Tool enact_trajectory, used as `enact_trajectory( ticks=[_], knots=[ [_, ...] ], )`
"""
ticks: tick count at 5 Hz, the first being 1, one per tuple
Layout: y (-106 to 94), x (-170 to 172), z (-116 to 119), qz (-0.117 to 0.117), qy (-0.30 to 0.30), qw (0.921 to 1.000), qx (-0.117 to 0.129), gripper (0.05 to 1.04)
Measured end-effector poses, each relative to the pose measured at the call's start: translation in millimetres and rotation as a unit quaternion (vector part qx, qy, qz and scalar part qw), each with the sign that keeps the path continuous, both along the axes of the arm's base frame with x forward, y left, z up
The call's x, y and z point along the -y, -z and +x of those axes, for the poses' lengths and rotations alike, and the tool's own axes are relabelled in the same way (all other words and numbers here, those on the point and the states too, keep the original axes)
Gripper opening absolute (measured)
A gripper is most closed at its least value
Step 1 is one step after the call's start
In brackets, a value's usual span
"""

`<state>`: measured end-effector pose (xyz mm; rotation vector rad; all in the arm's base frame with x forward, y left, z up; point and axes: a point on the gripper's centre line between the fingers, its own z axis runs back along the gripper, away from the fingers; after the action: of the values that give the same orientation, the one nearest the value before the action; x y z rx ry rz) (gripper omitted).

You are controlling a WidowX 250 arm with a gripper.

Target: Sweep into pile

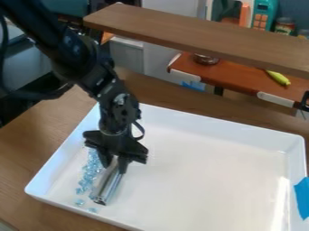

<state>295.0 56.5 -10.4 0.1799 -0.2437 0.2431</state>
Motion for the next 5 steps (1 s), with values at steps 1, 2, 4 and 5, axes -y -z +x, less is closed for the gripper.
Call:
enact_trajectory(
  ticks=[1,2,4,5],
  knots=[
    [-1.2,-22.7,-13.3,0.009,0.005,0.9999,-0.009,0.354],
    [-1.1,-31.9,-16.6,0.015,0.005,0.9998,-0.014,0.354],
    [-17.7,3.1,-13.9,-0.047,-0.041,0.9977,-0.026,0.354],
    [-30.7,33.4,2.0,-0.068,-0.057,0.9957,-0.024,0.354]
  ],
)
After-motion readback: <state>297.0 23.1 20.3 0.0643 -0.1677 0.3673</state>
